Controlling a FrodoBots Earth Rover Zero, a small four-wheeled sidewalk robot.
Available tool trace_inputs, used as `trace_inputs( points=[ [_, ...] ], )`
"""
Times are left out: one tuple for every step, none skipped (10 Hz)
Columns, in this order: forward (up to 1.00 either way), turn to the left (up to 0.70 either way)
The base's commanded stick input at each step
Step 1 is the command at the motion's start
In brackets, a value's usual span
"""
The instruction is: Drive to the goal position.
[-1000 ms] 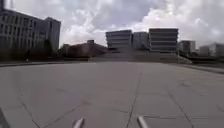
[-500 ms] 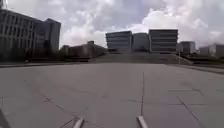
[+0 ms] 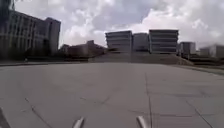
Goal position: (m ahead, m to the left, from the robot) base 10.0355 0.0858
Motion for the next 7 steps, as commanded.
trace_inputs(
  points=[
    [0.70,0.00],
    [0.70,0.00],
    [0.70,0.00],
    [0.70,0.00],
    [0.70,0.00],
    [0.70,0.00],
    [0.70,0.00]
  ],
)
